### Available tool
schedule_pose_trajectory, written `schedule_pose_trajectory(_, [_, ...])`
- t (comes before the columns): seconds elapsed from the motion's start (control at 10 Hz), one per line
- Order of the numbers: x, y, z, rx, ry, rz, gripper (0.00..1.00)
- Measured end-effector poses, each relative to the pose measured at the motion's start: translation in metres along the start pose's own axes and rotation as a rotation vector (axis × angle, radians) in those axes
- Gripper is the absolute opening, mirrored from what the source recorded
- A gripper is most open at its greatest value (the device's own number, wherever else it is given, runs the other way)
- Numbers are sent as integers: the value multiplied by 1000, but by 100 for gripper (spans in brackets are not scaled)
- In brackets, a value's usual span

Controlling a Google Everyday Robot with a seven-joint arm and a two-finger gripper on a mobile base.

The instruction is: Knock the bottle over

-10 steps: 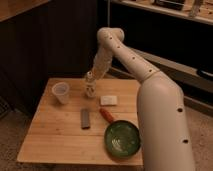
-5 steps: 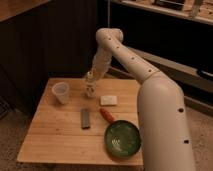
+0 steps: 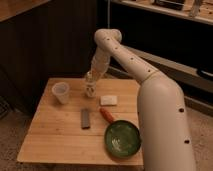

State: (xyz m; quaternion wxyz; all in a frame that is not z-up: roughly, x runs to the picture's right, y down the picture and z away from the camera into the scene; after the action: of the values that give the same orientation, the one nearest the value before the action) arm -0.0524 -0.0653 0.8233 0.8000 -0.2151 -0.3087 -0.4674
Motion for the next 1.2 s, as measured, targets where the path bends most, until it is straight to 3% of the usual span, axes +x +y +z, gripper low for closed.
schedule_pose_trajectory(0.2, [0, 0, 0, 1, 2, -5, 8])
schedule_pose_trajectory(0.4, [6, 4, -2, 20, 38, -5, 8])
schedule_pose_trajectory(0.9, [29, 25, -10, 120, 121, -5, 8])
schedule_pose_trajectory(1.2, [38, 21, -3, 165, 161, -35, 8])
